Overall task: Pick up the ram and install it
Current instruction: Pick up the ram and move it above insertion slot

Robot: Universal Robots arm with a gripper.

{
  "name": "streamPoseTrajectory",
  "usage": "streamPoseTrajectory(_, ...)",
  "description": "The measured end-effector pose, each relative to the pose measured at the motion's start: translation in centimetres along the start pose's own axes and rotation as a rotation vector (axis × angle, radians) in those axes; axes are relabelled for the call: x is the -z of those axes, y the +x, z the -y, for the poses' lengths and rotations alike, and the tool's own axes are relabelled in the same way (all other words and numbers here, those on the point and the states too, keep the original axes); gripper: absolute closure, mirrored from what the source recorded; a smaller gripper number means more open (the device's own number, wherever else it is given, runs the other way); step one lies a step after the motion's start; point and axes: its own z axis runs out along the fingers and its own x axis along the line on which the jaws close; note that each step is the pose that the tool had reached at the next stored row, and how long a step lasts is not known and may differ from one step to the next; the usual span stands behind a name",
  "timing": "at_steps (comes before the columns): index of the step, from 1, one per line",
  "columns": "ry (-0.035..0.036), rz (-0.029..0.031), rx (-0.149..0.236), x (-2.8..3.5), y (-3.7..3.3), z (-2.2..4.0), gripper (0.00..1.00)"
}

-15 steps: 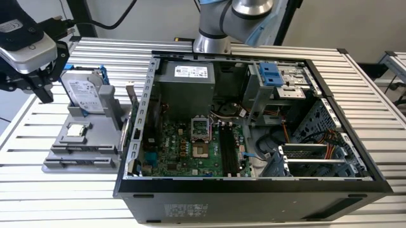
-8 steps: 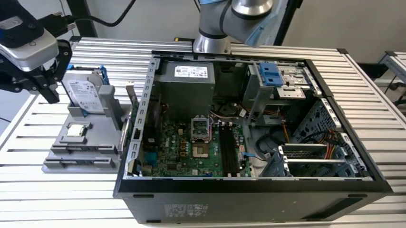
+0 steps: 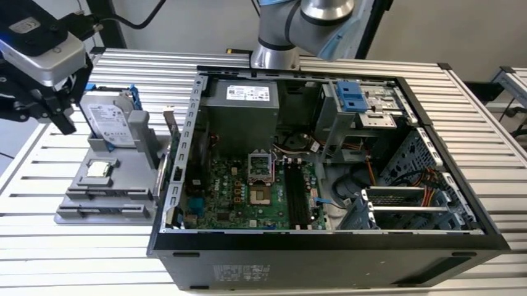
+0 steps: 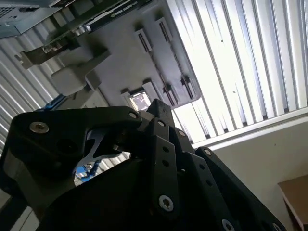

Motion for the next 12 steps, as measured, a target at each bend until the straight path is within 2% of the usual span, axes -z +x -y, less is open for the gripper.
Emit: streamPoseTrajectory(12,-0.0128,-0.0161,0.218,-0.04,0.00,0.00,1.00)
